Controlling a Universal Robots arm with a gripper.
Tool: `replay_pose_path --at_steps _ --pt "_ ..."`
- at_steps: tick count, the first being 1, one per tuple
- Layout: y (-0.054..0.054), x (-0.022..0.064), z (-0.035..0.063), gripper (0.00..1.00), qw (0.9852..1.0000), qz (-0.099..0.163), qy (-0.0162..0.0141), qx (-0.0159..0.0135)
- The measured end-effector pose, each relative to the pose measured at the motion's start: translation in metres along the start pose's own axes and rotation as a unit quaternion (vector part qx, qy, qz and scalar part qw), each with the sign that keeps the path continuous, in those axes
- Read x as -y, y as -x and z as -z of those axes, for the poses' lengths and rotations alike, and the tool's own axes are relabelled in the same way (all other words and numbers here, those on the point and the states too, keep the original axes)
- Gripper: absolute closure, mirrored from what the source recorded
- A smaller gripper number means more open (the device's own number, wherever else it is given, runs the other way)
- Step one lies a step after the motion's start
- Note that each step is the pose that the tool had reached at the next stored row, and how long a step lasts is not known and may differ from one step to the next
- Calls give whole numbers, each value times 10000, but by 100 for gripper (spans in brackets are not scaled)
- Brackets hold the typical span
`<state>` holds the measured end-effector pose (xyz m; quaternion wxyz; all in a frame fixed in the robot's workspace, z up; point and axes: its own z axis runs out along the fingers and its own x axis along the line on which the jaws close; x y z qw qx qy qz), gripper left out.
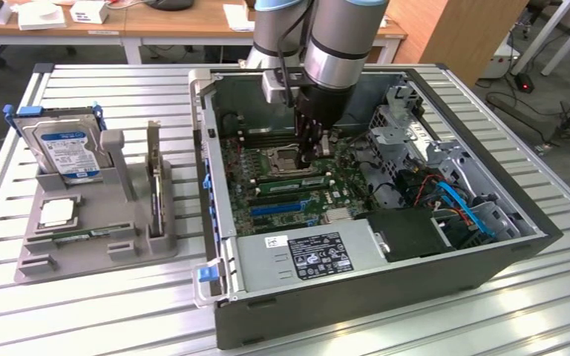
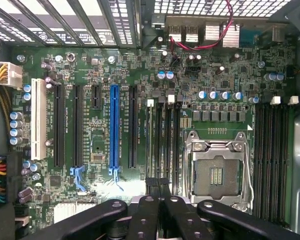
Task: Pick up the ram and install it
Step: 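Press down the ram until it locks into place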
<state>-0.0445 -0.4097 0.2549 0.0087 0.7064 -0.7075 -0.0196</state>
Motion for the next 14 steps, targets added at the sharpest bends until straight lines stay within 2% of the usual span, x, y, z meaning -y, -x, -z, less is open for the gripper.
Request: replay_pose_path --at_steps 8,14 --pt "-2 3 -91 91 10000 0 0 0" --pt "-1 4 -101 91 10000 0 0 1"
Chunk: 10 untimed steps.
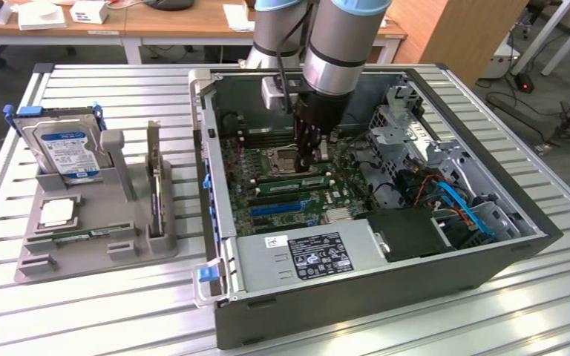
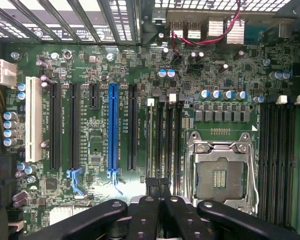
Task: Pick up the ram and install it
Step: 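Press down the ram until it locks into place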
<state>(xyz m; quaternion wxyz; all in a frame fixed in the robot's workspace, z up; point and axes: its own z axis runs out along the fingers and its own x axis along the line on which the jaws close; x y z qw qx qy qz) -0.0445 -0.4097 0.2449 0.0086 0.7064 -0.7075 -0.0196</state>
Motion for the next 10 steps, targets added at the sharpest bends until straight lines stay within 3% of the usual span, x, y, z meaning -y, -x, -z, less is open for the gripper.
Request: replay_pose_path --at_steps 10 --pt "-1 2 -60 91 10000 0 0 0"
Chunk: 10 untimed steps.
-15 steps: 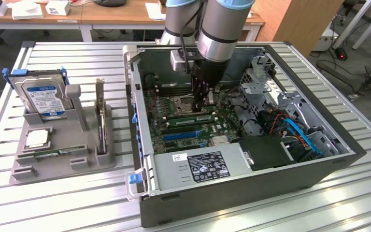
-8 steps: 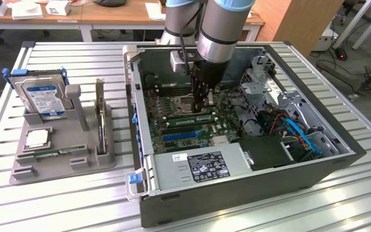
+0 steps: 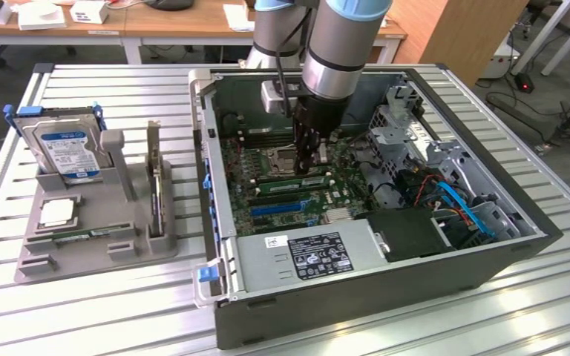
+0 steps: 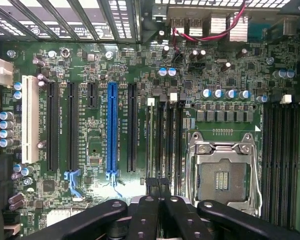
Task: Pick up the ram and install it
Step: 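Press down the ram until it locks into place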
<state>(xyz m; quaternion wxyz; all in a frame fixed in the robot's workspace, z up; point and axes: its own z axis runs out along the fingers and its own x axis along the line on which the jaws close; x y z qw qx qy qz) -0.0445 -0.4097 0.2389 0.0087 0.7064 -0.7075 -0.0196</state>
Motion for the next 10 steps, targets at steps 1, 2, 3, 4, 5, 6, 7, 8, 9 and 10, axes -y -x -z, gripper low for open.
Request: replay_pose_path --at_steps 1,2,3,4,5,6,7,8,9,10 --pt "0 0 -10 91 10000 0 -1 1" --pt "-1 1 -20 91 10000 0 0 0" --pt "-1 1 -27 91 10000 0 0 0" --pt "-1 1 -29 91 10000 0 1 -1" --pt "-1 1 -28 91 10000 0 1 -1" --pt "-1 1 -28 91 10000 0 1 -2" --pt "-1 1 -29 91 10000 0 0 -1" --pt "-1 1 -30 91 10000 0 0 -1" --pt "-1 3 -30 91 10000 -1 1 0" --pt "-1 9 -31 91 10000 0 0 0"
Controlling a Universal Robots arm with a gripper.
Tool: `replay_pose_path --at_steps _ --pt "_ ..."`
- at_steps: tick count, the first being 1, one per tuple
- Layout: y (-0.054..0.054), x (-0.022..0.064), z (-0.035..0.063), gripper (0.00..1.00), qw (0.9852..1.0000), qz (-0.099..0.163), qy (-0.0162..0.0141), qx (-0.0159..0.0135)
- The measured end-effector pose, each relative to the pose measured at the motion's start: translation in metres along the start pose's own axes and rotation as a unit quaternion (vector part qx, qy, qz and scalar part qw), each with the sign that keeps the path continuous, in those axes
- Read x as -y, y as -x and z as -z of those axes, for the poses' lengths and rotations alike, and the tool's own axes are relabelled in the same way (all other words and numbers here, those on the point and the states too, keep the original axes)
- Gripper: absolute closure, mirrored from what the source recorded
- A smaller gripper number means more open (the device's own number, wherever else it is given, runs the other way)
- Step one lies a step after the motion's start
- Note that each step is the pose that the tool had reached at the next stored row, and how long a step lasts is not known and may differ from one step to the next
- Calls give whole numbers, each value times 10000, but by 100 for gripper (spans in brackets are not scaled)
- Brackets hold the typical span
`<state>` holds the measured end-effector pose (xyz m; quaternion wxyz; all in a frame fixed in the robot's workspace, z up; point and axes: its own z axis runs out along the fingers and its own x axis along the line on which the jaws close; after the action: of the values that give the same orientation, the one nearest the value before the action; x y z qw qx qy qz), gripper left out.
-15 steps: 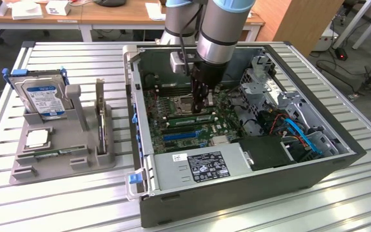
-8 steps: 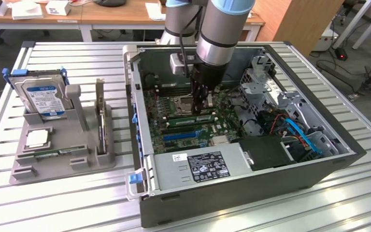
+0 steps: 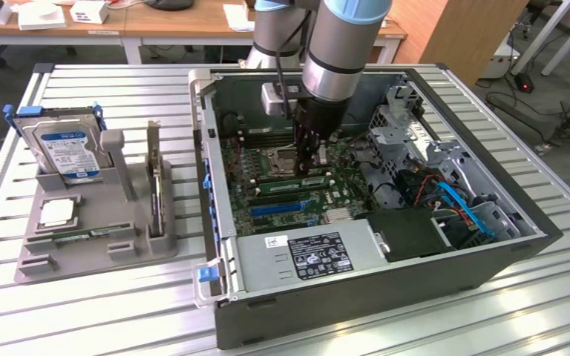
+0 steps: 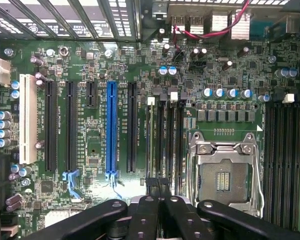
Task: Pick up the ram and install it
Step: 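Press down the ram until it locks into place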
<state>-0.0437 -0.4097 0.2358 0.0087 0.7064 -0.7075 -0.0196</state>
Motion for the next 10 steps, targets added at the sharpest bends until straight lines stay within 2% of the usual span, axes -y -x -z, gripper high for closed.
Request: replay_pose_path --at_steps 10 --pt "-14 8 -1 91 10000 -1 0 0"
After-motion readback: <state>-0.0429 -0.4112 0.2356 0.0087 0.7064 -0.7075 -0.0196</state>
